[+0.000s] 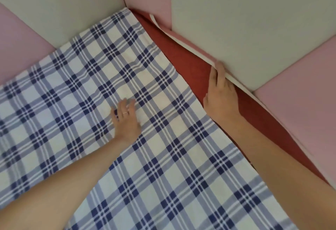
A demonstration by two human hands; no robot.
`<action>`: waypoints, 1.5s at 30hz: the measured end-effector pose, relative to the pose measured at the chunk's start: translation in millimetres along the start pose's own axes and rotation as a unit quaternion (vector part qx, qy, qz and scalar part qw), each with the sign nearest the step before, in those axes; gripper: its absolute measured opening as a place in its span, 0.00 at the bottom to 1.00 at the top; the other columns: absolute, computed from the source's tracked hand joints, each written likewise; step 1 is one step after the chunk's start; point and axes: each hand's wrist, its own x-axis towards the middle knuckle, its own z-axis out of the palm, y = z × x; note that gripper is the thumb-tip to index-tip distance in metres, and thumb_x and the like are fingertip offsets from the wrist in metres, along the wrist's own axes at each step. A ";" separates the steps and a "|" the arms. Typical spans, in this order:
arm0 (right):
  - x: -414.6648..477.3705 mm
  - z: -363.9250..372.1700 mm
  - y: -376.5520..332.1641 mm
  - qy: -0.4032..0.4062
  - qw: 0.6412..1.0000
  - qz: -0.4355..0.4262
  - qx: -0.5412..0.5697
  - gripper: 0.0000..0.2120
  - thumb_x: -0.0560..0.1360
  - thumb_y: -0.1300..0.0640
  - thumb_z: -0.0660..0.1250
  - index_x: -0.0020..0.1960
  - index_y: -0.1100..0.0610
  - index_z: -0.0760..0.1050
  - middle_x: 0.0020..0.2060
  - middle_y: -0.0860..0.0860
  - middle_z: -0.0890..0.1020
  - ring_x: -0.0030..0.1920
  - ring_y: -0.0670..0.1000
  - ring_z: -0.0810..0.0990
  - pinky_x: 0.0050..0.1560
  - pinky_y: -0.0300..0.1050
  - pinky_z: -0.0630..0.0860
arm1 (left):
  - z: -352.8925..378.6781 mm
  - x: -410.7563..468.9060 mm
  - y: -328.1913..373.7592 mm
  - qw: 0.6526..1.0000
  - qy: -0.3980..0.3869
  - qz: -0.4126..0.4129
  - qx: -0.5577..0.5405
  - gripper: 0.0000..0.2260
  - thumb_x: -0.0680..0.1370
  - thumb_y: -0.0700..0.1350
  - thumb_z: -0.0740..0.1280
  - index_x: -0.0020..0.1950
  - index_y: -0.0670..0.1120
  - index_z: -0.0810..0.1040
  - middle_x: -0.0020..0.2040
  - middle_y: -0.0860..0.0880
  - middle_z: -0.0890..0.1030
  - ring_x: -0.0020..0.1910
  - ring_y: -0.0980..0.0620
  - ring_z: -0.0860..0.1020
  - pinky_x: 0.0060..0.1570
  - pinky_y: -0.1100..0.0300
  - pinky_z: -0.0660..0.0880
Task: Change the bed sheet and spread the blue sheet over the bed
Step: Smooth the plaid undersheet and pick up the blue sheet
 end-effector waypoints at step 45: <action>-42.8 42.1 57.0 -0.324 0.914 0.191 0.152 0.51 0.60 0.35 0.76 0.71 0.56 0.55 0.64 0.56 0.73 0.62 0.58 0.74 0.61 0.51 0.72 | -37.8 72.9 166.0 0.907 -0.029 0.418 0.041 0.15 0.81 0.50 0.53 0.65 0.49 0.70 0.67 0.50 0.73 0.69 0.52 0.67 0.70 0.46 0.45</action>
